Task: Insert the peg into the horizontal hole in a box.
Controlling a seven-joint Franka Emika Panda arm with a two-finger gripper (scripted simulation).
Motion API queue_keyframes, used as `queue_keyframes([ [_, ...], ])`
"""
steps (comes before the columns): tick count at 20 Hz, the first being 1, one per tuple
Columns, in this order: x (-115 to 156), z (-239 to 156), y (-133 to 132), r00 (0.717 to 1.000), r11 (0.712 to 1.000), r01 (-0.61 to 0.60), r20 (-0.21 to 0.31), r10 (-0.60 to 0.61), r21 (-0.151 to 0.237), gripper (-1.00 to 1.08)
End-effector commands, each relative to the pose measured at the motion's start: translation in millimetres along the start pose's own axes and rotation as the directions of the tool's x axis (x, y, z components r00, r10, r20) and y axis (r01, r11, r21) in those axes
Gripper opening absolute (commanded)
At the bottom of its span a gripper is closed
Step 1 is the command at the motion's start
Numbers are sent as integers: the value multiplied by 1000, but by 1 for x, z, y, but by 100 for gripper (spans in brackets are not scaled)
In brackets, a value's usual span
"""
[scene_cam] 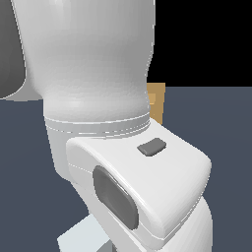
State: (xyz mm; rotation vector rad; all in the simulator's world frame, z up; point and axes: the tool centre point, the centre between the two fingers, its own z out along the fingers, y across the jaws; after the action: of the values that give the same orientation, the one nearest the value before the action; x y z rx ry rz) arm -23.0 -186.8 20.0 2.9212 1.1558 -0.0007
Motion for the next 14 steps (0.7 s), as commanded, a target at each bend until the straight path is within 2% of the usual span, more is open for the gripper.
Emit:
queue_keyframes([
  [1,0,0,0,1000,1000,0,0,0,0,-100],
  [8,5,-2,2,1000,1000,18,0,-18,0,-100],
  [14,26,-9,9,996,996,88,1,-88,-1,-100],
])
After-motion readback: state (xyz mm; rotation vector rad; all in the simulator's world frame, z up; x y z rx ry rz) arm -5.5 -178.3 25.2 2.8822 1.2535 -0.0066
